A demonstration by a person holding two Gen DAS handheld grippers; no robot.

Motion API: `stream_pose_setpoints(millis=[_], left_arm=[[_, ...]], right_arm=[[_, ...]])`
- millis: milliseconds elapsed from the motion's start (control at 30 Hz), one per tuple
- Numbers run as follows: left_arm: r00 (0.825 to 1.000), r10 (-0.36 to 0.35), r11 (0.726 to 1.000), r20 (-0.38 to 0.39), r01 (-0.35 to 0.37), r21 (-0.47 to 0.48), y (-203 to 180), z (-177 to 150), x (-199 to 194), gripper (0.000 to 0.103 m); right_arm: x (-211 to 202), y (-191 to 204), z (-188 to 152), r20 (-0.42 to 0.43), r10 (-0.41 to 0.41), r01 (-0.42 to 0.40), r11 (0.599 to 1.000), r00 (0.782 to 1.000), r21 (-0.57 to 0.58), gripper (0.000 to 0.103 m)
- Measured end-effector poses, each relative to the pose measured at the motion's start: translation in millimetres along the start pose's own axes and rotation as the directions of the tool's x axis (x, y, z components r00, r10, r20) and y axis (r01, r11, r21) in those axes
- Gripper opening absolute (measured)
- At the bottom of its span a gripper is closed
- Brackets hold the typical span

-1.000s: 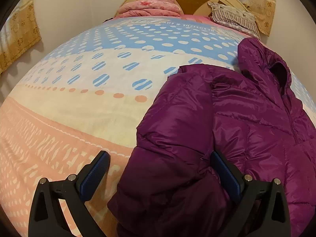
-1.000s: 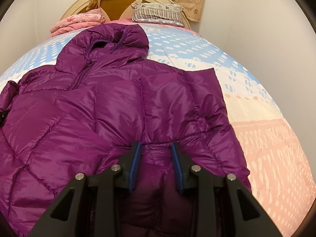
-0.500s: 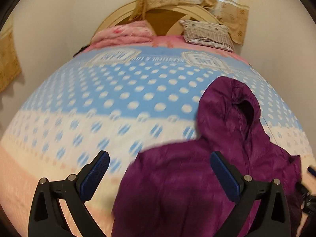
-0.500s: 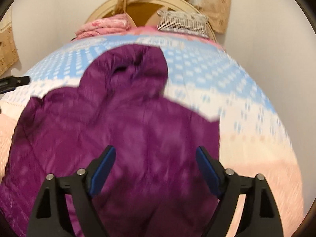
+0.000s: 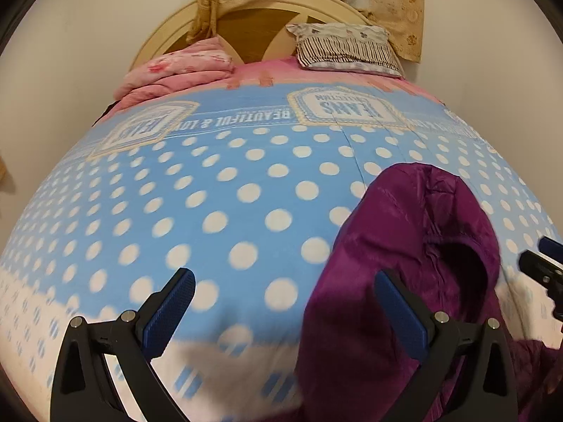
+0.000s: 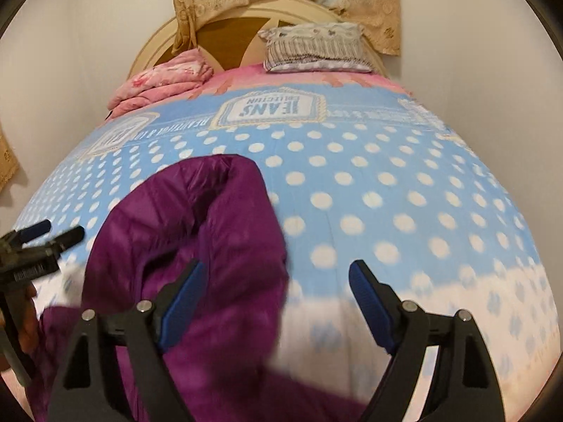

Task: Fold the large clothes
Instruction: 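Open the right gripper and move both grippers to the jacket hood end, then grasp the hood end with both grippers, lift and fold it toward the hem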

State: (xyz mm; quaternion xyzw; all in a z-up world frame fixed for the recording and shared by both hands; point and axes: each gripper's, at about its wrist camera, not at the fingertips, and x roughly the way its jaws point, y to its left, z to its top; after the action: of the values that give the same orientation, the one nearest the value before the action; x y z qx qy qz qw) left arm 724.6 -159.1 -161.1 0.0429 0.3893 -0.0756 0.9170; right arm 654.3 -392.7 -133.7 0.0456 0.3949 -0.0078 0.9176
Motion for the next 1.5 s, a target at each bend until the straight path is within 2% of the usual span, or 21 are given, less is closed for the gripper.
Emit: stream_pose_setpoints(millis=[100, 133, 167, 200, 233, 267, 300, 567, 767, 800, 867, 900, 933, 1033, 1167, 1267, 1333, 1400, 1433, 1467, 1500], left_arm=[[1.000, -0.020, 1.000, -0.014, 0.020, 0.007, -3, 1, 21, 0.094], [0.999, -0.034, 0.999, -0.033, 0.035, 0.023, -5, -1, 30, 0.073], [0.996, -0.067, 0.997, -0.062, 0.069, 0.030, -7, -3, 37, 0.043], [0.990, -0.098, 0.994, -0.104, 0.102, 0.029, -9, -6, 47, 0.027], [0.985, -0.118, 0.992, -0.129, 0.122, 0.022, -10, -9, 53, 0.003], [0.986, -0.117, 0.992, -0.121, 0.121, 0.026, -10, -11, 54, 0.003], [0.991, -0.099, 0.994, -0.095, 0.103, 0.045, -12, -13, 50, 0.003], [0.992, -0.125, 0.990, 0.033, 0.123, 0.068, 0, -6, -20, 0.001], [0.976, -0.132, 0.988, 0.171, 0.115, 0.108, 3, -28, -101, 0.001], [0.968, -0.114, 0.988, 0.222, 0.088, 0.126, 1, -33, -115, 0.001], [0.937, -0.056, 0.988, 0.346, 0.003, 0.154, -6, -50, -145, 0.001], [0.917, -0.026, 0.987, 0.397, -0.039, 0.154, -8, -57, -155, 0.001], [0.884, 0.010, 0.982, 0.467, -0.098, 0.164, -14, -68, -166, 0.002], [0.838, 0.070, 0.973, 0.541, -0.178, 0.150, -21, -96, -179, 0.004], [0.854, 0.016, 0.976, 0.520, -0.127, 0.179, -21, -129, -191, 0.004], [0.882, -0.061, 0.968, 0.467, -0.061, 0.243, -13, -155, -204, 0.005], [0.914, -0.121, 0.961, 0.388, 0.009, 0.278, -1, -173, -211, 0.006], [0.937, -0.138, 0.955, 0.322, 0.039, 0.295, 9, -184, -212, 0.011], [0.944, -0.130, 0.955, 0.305, 0.037, 0.295, 14, -189, -214, 0.024], [0.948, -0.118, 0.959, 0.294, 0.032, 0.282, 20, -193, -215, 0.056], [0.951, -0.103, 0.965, 0.291, 0.024, 0.263, 23, -192, -214, 0.075]], right_arm=[[32, 4, 10, -0.056, -0.006, 0.005, 1.000, 0.998, -0.014, 0.087], [45, 5, 10, -0.080, -0.007, 0.006, 1.000, 0.997, -0.018, 0.087], [56, 5, 9, -0.112, -0.011, 0.008, 1.000, 0.994, -0.027, 0.085], [64, 3, 8, -0.140, -0.015, 0.010, 0.999, 0.990, -0.035, 0.068], [72, 3, 5, -0.176, -0.011, 0.003, 0.999, 0.984, -0.043, 0.053], [80, 3, 3, -0.219, -0.004, -0.007, 0.999, 0.976, -0.048, 0.018], [81, 3, 0, -0.230, -0.009, -0.003, 0.999, 0.973, -0.054, 0.011], [-3, 13, -15, -0.075, -0.018, 0.008, 0.991, 0.997, -0.137, 0.006], [-76, 27, -38, 0.067, -0.014, 0.026, 0.983, 0.998, -0.179, 0.005], [-90, 30, -45, 0.105, -0.026, 0.046, 0.980, 0.994, -0.192, 0.006], [-106, 43, -52, 0.179, -0.029, 0.068, 0.975, 0.983, -0.211, 0.005], [-115, 47, -60, 0.221, -0.034, 0.082, 0.973, 0.975, -0.216, 0.005], [-123, 50, -68, 0.255, -0.044, 0.104, 0.969, 0.966, -0.224, 0.005], [-136, 55, -88, 0.337, -0.048, 0.137, 0.960, 0.940, -0.245, 0.006], [-141, 54, -114, 0.321, -0.018, 0.115, 0.951, 0.947, -0.288, 0.006], [-144, 54, -141, 0.252, 0.011, 0.086, 0.925, 0.968, -0.370, 0.006], [-146, 47, -151, 0.213, 0.018, 0.066, 0.921, 0.977, -0.384, 0.007], [-152, 32, -161, 0.157, 0.034, 0.027, 0.930, 0.987, -0.367, 0.015], [-156, 26, -165, 0.150, 0.026, 0.030, 0.934, 0.988, -0.356, 0.017], [-159, 20, -167, 0.132, 0.020, 0.026, 0.941, 0.991, -0.338, 0.021], [-161, 17, -167, 0.118, 0.020, 0.019, 0.948, 0.993, -0.319, 0.028]])
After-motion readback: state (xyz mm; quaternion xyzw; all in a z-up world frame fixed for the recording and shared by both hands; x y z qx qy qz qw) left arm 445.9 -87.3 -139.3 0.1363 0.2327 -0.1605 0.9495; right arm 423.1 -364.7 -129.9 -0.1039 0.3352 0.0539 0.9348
